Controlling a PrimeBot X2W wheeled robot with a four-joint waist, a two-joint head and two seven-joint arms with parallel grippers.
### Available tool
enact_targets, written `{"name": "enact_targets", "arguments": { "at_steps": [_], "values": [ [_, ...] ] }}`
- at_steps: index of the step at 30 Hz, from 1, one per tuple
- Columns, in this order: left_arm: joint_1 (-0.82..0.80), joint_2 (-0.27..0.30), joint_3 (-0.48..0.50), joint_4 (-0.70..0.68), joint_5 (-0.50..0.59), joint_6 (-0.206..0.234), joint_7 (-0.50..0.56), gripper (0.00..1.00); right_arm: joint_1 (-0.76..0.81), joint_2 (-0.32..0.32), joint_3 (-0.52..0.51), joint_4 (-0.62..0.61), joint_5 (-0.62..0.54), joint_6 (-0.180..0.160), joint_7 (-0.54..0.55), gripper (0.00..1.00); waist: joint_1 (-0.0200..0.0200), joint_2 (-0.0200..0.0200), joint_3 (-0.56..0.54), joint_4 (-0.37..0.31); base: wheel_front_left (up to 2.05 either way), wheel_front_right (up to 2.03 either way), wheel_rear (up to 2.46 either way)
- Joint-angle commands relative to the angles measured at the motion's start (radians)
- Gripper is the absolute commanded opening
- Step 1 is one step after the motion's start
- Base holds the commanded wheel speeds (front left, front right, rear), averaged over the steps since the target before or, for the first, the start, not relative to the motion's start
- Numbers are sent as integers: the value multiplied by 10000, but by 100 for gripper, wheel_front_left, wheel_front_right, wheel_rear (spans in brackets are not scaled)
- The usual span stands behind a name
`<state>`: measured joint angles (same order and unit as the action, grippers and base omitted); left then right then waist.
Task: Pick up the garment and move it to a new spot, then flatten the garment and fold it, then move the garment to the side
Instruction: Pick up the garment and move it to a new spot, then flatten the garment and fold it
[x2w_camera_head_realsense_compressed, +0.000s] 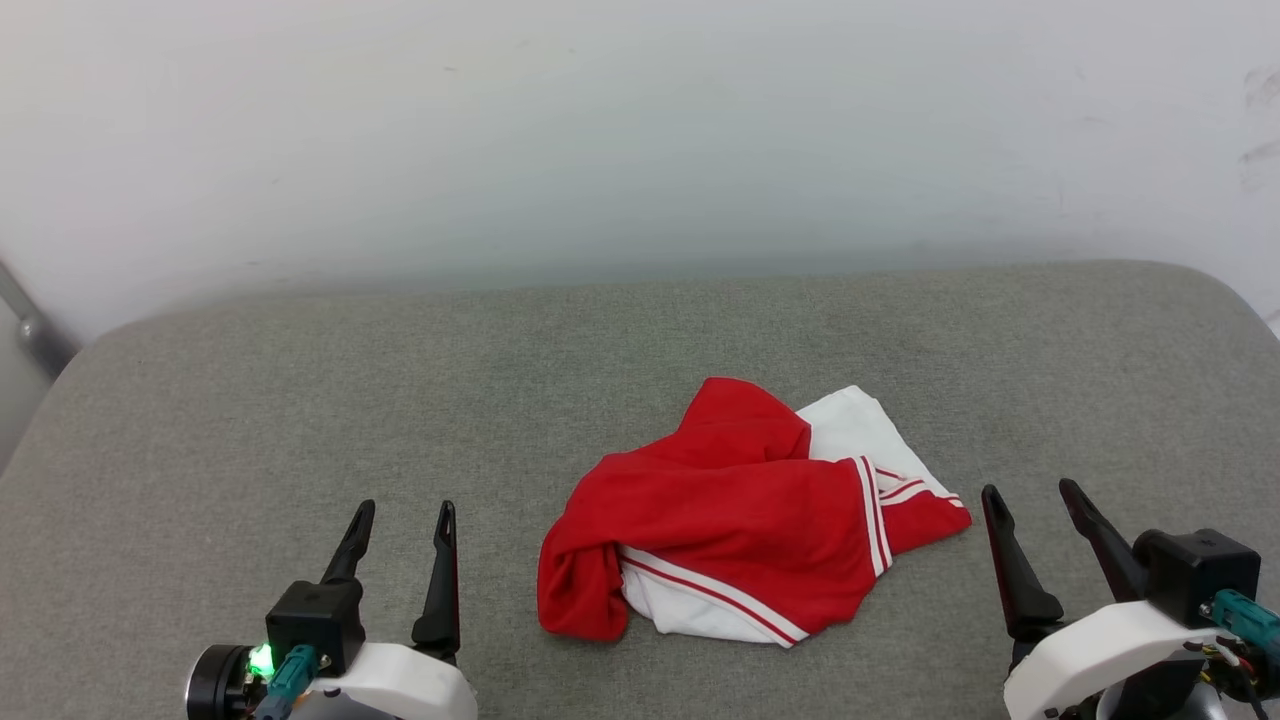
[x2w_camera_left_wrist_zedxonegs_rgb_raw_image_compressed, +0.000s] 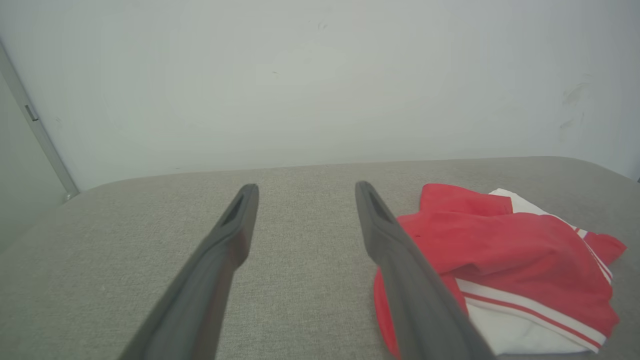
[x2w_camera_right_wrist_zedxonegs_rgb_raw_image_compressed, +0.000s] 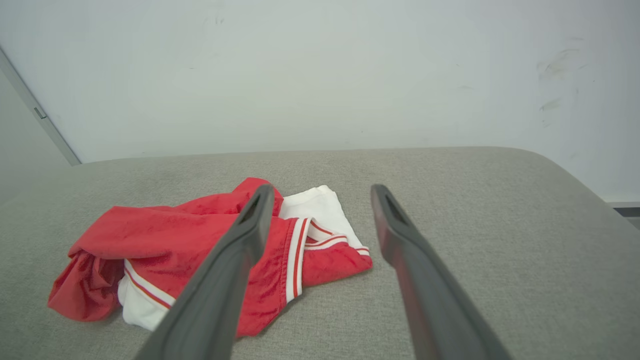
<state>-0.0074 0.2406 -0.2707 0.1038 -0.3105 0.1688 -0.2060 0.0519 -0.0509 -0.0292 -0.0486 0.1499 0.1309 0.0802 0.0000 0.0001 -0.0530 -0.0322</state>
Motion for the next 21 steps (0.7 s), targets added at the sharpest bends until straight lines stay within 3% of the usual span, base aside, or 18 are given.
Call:
{"name": "enact_targets", "arguments": {
  "at_steps": [1, 12, 16, 21],
  "values": [
    [94, -5, -21, -55, 45, 66, 9, 100, 77, 10, 17, -50, 2, -3, 59, 100, 0, -1, -14, 13, 0, 0, 0],
    [-291, 169, -121, -325, 140, 87, 109, 100, 97, 10, -56, -43, 83, -3, -17, 100, 0, -1, 20, 131, 0, 0, 0],
    [-943, 159, -434, -450, 175, -238, 479, 100, 103, 10, -141, -42, 102, -3, -103, 100, 0, -1, 138, 186, 0, 0, 0],
    [-2236, -135, -1143, -247, 17, -968, 1469, 100, -16, 10, -141, -41, 93, -5, -111, 100, 0, -1, 306, 167, 0, 0, 0]
  ]
}}
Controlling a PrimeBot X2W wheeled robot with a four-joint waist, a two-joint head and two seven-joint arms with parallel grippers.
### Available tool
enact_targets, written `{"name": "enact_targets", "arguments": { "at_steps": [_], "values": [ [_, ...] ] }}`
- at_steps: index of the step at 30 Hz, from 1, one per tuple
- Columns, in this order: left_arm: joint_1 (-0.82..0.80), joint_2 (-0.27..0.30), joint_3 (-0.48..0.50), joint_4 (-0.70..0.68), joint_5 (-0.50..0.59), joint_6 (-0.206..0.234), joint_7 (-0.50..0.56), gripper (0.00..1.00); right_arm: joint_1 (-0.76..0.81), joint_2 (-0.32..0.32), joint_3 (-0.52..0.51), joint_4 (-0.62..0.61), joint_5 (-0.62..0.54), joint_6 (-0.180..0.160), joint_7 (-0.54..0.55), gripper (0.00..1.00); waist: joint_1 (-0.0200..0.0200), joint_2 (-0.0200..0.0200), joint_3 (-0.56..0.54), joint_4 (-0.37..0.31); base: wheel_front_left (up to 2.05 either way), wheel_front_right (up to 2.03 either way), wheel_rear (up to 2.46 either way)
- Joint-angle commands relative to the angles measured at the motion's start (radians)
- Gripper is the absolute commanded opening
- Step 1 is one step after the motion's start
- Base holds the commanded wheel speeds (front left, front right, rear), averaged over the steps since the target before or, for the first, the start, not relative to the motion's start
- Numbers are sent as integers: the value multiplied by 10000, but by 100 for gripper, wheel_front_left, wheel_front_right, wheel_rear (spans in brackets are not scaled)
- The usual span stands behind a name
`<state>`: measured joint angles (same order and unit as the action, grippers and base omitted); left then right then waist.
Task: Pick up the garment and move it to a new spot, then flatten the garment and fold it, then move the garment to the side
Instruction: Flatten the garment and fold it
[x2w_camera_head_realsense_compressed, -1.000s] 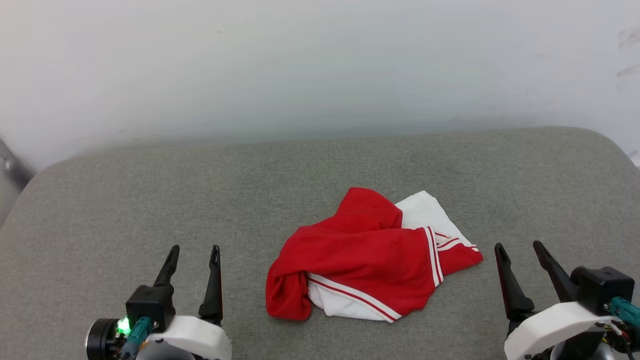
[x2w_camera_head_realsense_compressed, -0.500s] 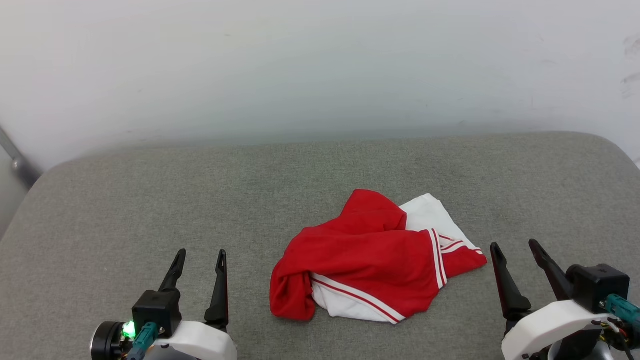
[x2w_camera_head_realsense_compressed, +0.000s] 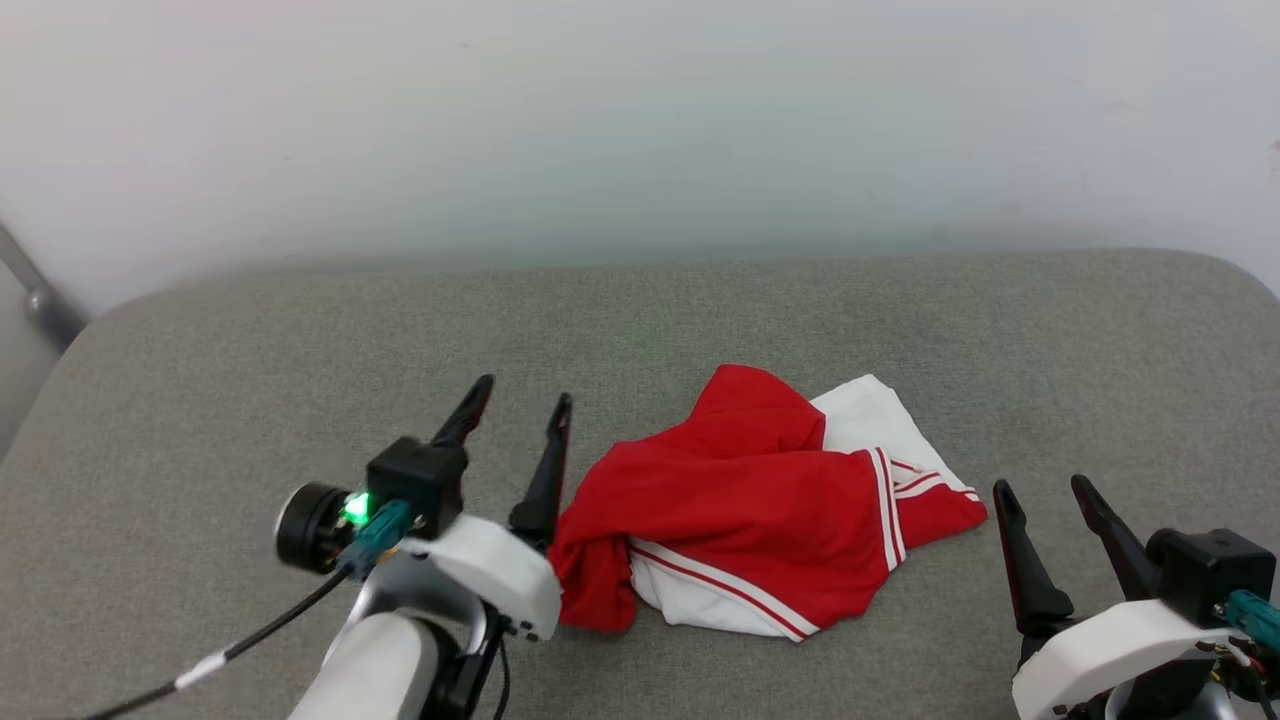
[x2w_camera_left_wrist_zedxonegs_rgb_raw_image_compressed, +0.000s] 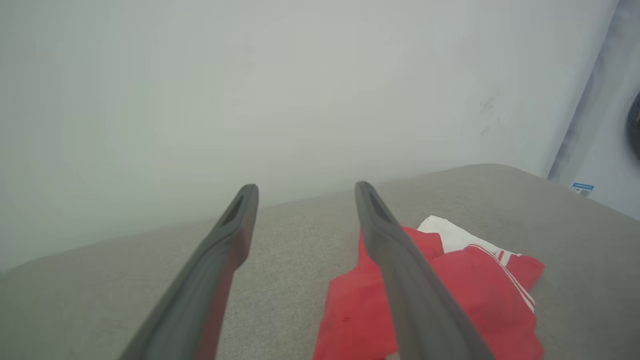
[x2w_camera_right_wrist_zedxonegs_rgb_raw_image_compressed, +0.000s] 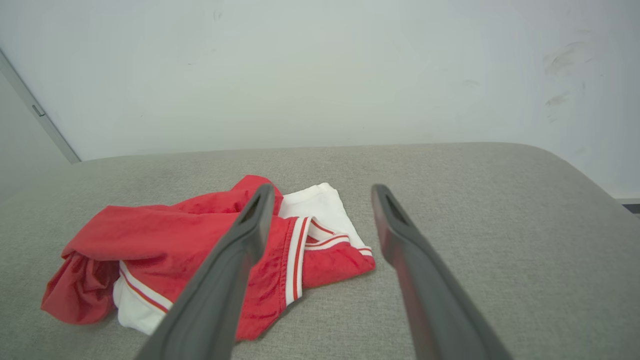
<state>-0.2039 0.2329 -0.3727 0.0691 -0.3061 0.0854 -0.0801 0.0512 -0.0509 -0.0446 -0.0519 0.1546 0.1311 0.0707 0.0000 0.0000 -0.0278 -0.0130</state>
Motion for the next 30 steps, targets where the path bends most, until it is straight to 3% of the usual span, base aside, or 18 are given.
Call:
{"name": "enact_targets", "arguments": {
  "at_steps": [1, 10, 23, 24, 25, 26, 30],
  "values": [
    [-527, -119, -291, 213, -88, -290, 502, 100, -53, 10, 31, -14, 38, -5, -14, 100, 0, 0, 95, -56, 0, 0, 0],
    [-2008, -520, -1473, 1640, -619, -1423, 3448, 100, -285, 10, 129, 140, 166, -7, -36, 100, 0, 0, 646, -606, 0, 0, 0],
    [-3067, -342, -2870, 3237, -1179, -2096, 5869, 100, -733, 10, 230, 510, 330, -5, -331, 100, 0, 0, 1404, -1074, 0, 0, 0],
    [-3115, -358, -2910, 3302, -1258, -2101, 5920, 69, -746, 10, 245, 561, 379, -5, -359, 100, 0, 0, 1455, -1106, 0, 0, 0],
    [-3179, -346, -2933, 3353, -1298, -2114, 5916, 30, -766, 11, 283, 613, 396, -5, -385, 100, 0, 0, 1492, -1143, 0, 0, 0],
    [-3231, -333, -2953, 3396, -1338, -2124, 5886, 0, -781, 10, 296, 666, 423, -7, -429, 100, 0, 0, 1518, -1173, 0, 0, 0],
    [-3440, -308, -2921, 3366, -1463, -2123, 5543, 0, -841, 10, 281, 833, 474, -7, -545, 100, 0, 0, 1555, -1233, 0, 0, 0]
  ]
}}
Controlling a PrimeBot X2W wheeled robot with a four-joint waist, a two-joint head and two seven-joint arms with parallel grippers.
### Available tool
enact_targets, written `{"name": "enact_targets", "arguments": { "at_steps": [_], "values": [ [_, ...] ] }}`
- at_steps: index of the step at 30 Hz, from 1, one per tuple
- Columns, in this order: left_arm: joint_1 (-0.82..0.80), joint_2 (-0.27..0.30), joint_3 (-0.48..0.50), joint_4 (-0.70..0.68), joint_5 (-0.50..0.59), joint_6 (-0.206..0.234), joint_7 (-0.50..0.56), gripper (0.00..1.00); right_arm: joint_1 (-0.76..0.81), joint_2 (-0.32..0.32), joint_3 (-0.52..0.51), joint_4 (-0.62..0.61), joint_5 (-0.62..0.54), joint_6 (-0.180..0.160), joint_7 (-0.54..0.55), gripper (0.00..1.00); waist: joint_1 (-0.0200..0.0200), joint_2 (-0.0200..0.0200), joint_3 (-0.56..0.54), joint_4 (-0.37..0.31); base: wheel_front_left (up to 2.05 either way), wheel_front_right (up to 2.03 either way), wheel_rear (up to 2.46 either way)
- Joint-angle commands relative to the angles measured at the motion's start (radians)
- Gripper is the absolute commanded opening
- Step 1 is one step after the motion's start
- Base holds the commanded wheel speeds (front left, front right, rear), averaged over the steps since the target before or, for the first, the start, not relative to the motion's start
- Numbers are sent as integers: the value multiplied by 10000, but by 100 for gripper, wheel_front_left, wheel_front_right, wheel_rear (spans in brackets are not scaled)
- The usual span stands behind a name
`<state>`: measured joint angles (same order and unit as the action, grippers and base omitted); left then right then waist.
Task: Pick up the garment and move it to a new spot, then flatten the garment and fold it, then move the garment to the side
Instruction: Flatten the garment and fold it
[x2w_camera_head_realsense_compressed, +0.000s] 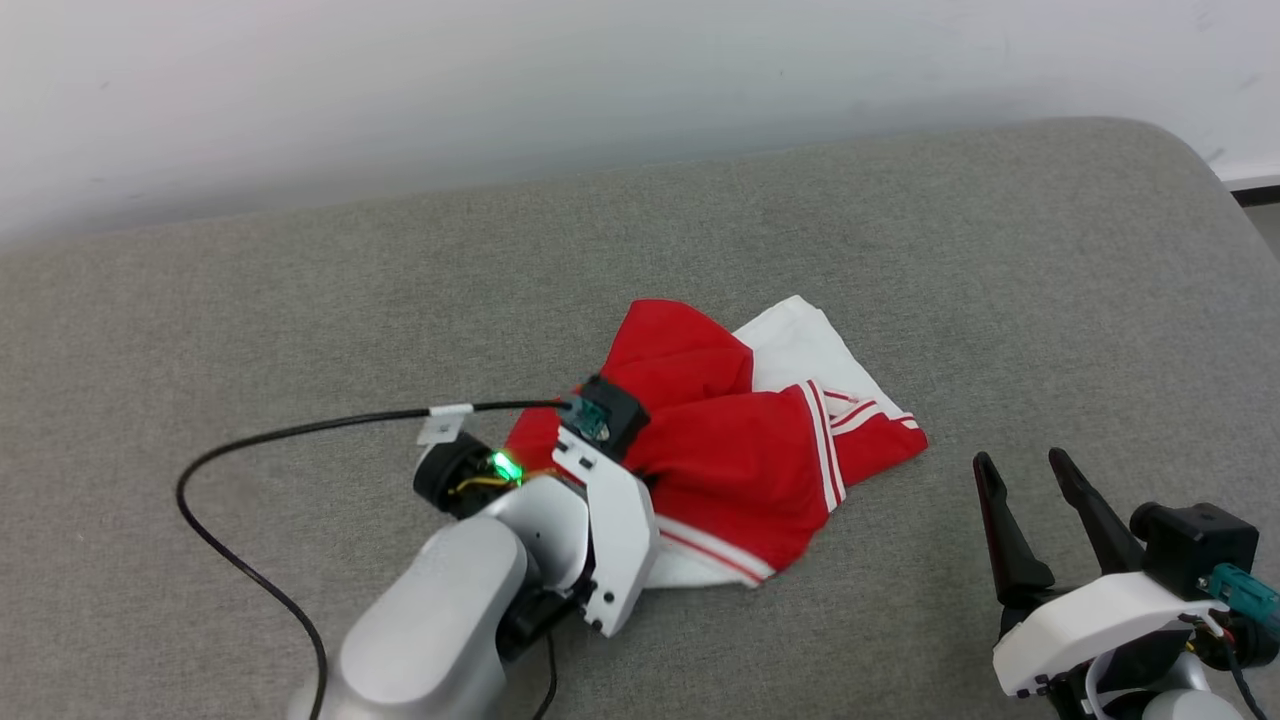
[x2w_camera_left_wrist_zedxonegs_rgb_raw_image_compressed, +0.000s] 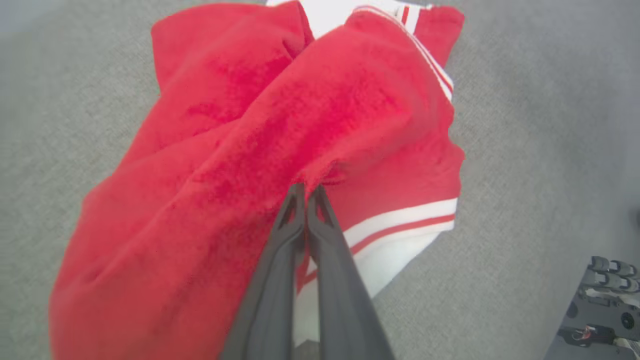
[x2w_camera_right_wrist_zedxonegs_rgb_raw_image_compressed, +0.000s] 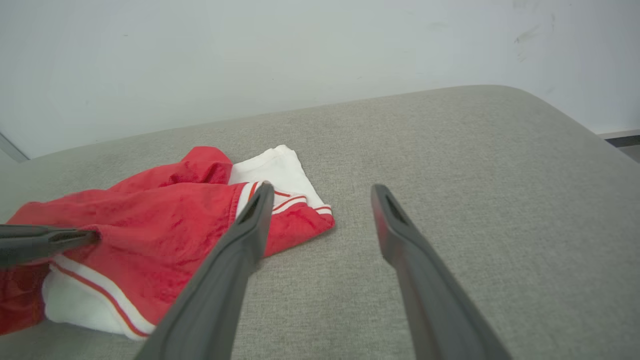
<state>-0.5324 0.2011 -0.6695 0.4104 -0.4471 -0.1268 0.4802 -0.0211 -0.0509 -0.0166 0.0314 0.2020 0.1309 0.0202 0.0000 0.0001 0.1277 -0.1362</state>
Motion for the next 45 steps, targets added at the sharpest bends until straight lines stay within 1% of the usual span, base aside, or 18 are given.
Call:
{"name": "enact_targets", "arguments": {
  "at_steps": [1, 4, 9, 13, 17, 20, 24, 25, 26, 27, 32, 37, 40, 45],
  "values": [
    [-216, 38, 138, -110, -35, 31, -234, 0, -132, 10, -17, 41, 11, -3, -62, 100, 0, -1, 4, 1, 0, 0, 0],
    [-376, 152, 522, -256, -104, 257, -750, 0, -163, 10, -45, 134, 29, -3, -120, 100, 0, -1, -10, 23, 0, 0, 0],
    [-382, 506, 1678, -451, -499, 1001, -1580, 0, -208, 10, -42, 201, 56, -3, -149, 100, 0, -1, -42, 103, 0, 0, 0],
    [203, 890, 2671, -303, -1062, 1587, -1919, 0, -185, 10, -34, 213, 57, -3, -151, 100, 0, -1, -20, 149, 0, 0, 0],
    [1079, 1197, 3471, 26, -1640, 2019, -2167, 0, -170, 10, -66, 145, 72, -3, -109, 100, 0, -1, 60, 189, 0, 0, 0],
    [1825, 1268, 3864, 226, -1983, 2220, -2397, 0, -172, 10, -105, 122, 49, -3, -81, 100, 0, -1, 117, 231, 0, 0, 0],
    [2429, 1248, 3942, 194, -2076, 2204, -2722, 0, -215, 10, -233, 44, -91, -3, -43, 100, 0, -1, 164, 392, 0, 0, 0],
    [2508, 1240, 3940, 155, -2019, 2278, -2842, 10, -231, 10, -262, 21, -116, -3, -17, 100, 0, -1, 155, 432, 0, 0, 0],
    [2604, 1199, 3918, 108, -1968, 2324, -2961, 54, -248, 10, -299, 9, -153, -3, 15, 100, 0, -1, 126, 480, 0, 0, 0],
    [2679, 1147, 3917, 22, -1953, 2355, -3143, 100, -263, 10, -325, -13, -196, -3, 33, 100, 0, -1, 83, 521, 0, 0, 0],
    [2889, 1150, 3918, -633, -1453, 2542, -4416, 100, -158, 10, -415, -111, -304, -3, 182, 100, 0, -1, -304, 678, 0, 0, 0],
    [3308, 1159, 3800, -1386, -804, 2848, -5681, 100, 133, 10, -489, -185, -392, -5, 370, 100, 0, -1, -915, 793, 0, 0, 0],
    [3606, 1156, 3690, -1887, -429, 3135, -6222, 100, 318, 10, -517, -307, -432, -5, 508, 100, 0, -1, -1202, 865, 0, 0, 0],
    [4174, 1194, 3517, -2843, 30, 3529, -6612, 100, 556, 10, -547, -573, -479, -3, 700, 100, 0, -1, -1427, 991, 0, 0, 0]
  ]
}}
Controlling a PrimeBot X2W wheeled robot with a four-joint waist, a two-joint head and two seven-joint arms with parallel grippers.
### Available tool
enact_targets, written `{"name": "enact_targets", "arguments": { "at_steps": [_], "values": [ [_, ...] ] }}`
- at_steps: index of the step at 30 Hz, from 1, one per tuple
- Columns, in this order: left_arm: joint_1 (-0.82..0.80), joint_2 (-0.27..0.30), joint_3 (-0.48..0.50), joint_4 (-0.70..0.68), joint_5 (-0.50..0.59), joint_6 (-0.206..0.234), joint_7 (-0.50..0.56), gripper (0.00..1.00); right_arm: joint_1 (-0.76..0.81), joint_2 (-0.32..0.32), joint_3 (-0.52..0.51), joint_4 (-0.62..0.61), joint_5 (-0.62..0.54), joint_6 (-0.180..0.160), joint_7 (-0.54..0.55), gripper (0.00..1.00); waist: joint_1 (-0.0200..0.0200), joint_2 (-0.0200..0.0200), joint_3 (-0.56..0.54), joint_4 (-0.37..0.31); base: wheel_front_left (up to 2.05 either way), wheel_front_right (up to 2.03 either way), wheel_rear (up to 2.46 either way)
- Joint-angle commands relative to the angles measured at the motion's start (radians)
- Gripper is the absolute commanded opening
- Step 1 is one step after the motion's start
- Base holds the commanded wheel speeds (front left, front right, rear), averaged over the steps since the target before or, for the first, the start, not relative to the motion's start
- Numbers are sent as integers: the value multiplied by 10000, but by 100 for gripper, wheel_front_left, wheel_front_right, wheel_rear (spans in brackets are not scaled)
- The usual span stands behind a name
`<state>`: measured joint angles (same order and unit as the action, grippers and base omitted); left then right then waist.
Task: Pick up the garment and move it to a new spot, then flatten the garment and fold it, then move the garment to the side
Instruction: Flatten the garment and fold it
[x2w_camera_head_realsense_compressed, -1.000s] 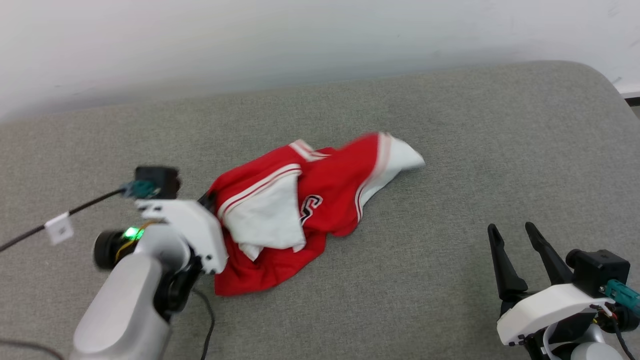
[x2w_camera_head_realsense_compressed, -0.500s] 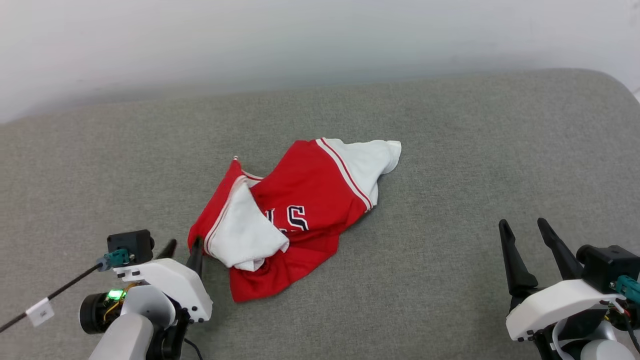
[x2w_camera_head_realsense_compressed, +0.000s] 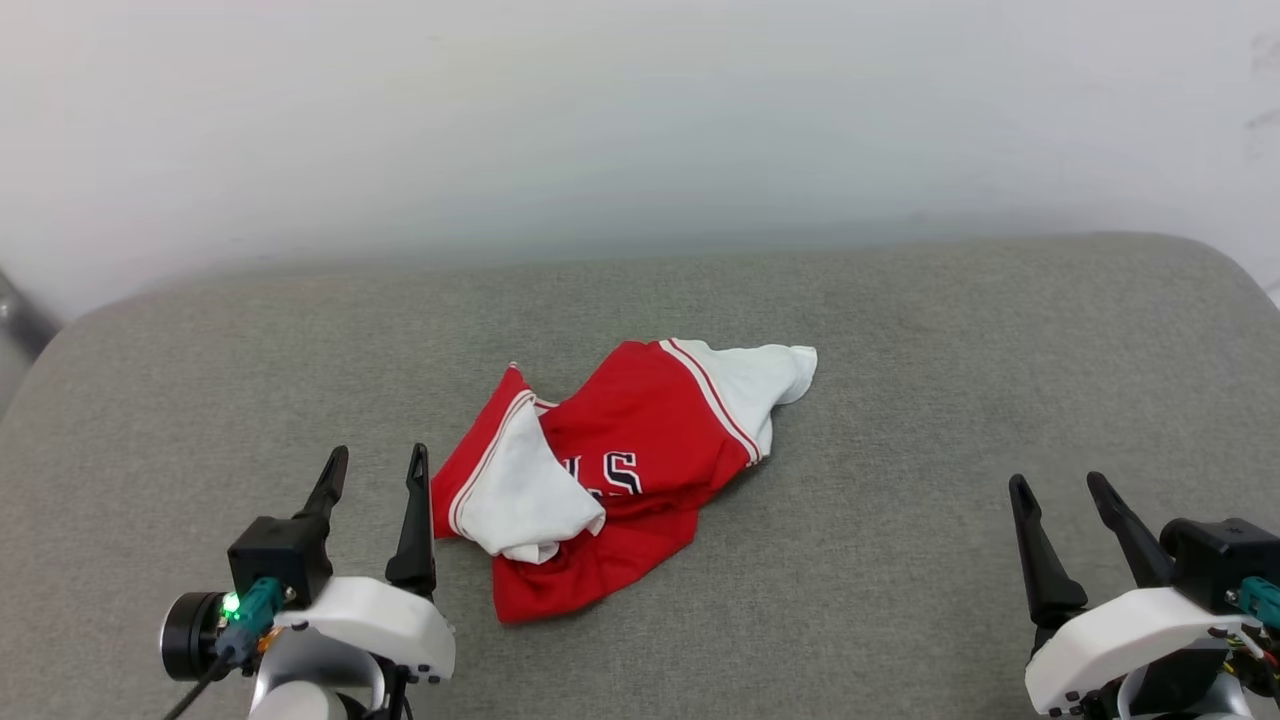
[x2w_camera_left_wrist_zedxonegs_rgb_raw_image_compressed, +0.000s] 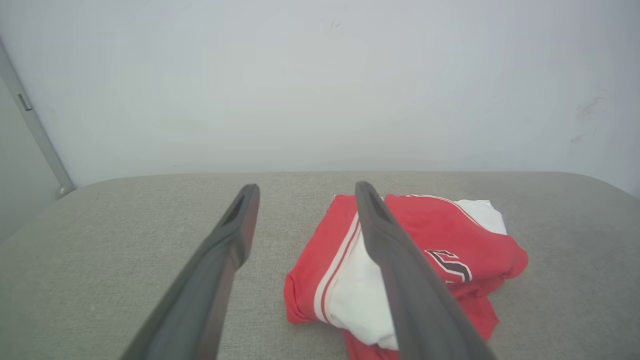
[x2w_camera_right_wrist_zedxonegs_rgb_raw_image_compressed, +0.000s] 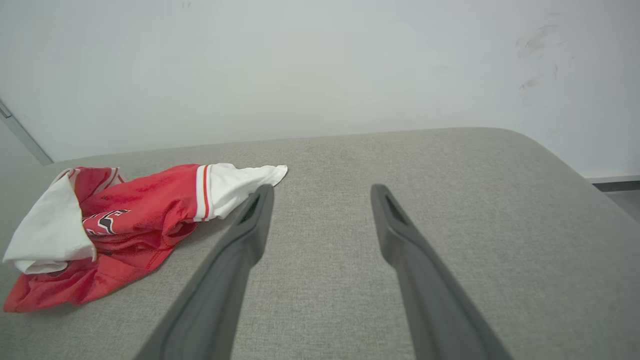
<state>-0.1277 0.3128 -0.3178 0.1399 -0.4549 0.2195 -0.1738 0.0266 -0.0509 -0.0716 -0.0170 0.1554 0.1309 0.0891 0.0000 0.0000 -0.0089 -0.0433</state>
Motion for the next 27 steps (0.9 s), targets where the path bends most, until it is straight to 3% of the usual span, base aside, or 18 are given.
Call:
{"name": "enact_targets", "arguments": {
  "at_steps": [1, 8, 17, 22, 27],
  "values": [
    [235, 108, -66, -305, 197, 129, -76, 100, 142, 10, 0, -130, -14, -3, 67, 100, 0, 0, -94, 88, 0, 0, 0],
    [787, 180, -284, -1163, 457, 441, 74, 100, 352, 10, -31, -317, -38, -3, 194, 100, 0, 0, -260, 185, 0, 0, 0],
    [893, 74, -448, -1439, 448, 482, 10, 100, 86, 9, -334, 56, 230, -5, 530, 100, 0, 0, -271, 396, 0, 0, 0],
    [617, 36, -510, -1612, 566, 524, -139, 100, -984, 9, -927, 1180, 432, -5, 1620, 100, 0, 0, 64, 691, 0, 0, 0],
    [233, -72, -568, -1938, 721, 508, -340, 100, -3043, -121, -1219, 2590, 366, -3, 3114, 100, 0, 0, 939, 1198, 0, 0, 0]
  ]
}}
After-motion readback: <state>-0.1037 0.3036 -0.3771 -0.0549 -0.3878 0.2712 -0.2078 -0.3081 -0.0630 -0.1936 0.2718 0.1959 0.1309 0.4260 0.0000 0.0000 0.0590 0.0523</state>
